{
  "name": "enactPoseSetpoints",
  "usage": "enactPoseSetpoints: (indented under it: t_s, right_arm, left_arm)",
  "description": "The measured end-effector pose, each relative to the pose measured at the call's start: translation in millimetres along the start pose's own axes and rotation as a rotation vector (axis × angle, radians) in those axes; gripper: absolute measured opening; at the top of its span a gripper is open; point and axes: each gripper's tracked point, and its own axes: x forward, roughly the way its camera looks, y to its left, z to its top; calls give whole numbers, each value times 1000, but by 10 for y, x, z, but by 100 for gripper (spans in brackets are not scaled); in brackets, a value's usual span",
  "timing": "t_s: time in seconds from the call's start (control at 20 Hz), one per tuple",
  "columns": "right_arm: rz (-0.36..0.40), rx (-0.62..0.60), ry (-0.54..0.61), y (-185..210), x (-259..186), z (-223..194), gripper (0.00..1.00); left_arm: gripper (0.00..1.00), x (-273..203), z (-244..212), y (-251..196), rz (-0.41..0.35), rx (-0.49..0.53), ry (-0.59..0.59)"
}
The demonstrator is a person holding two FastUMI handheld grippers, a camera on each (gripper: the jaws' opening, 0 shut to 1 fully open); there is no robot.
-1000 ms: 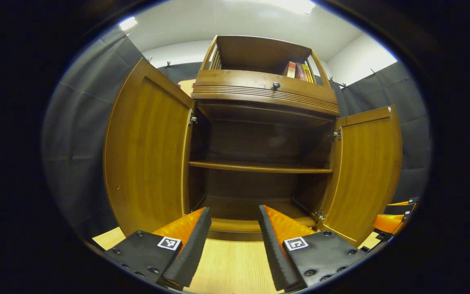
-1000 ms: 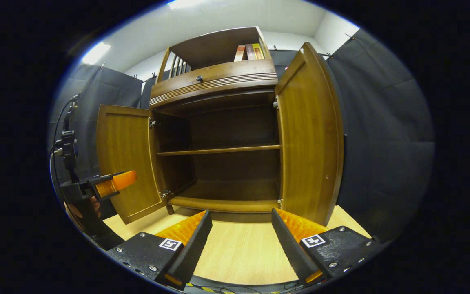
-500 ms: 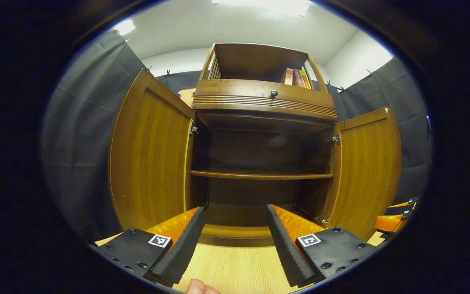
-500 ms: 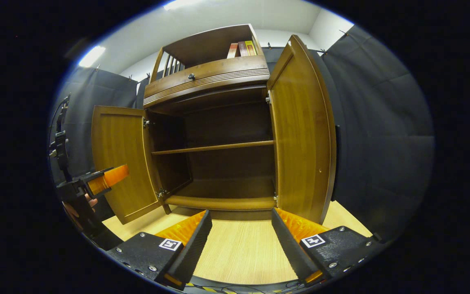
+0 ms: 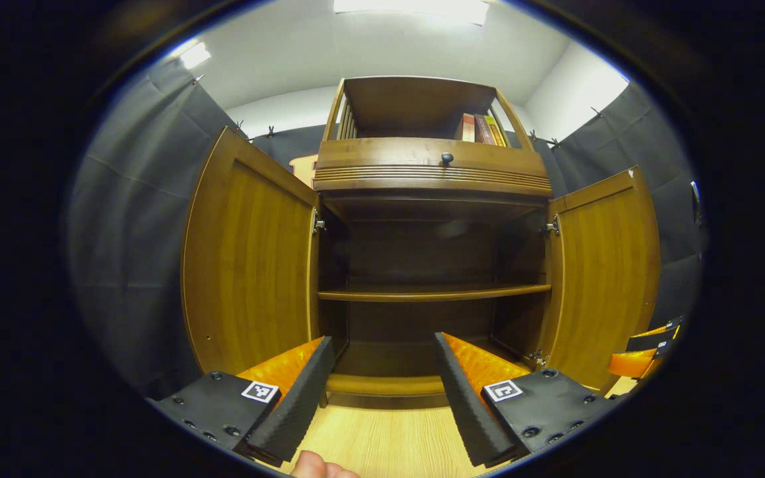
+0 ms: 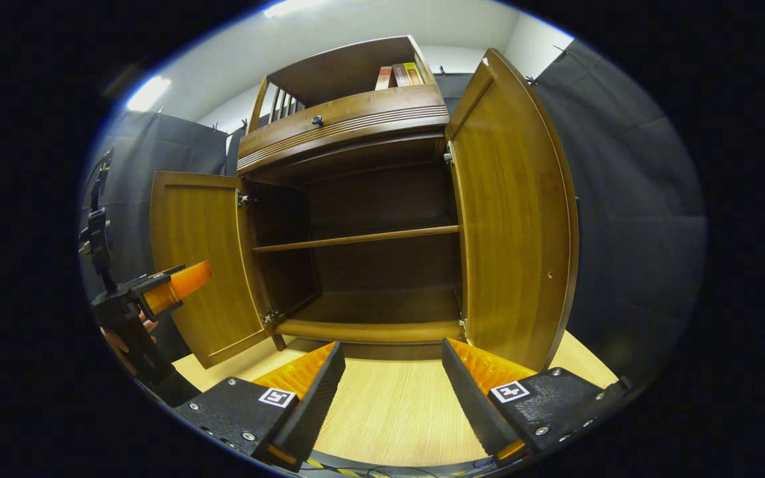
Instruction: Open the right door of the double-door shoe cabinet with the right hand, and open the left door with the left hand.
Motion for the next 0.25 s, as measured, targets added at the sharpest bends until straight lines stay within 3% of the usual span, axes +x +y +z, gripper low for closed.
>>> enactPoseSetpoints:
  t_s: [0.05,0.25]
  right_arm:
    - [-4,4,0,-9,-2,-8,100]
    - [-18,20,-4,-45,-10,7,100]
  left_arm:
    - [95,6,-2,-10,-2,-3,0]
    - [95,48,-28,-59,-20,5,7]
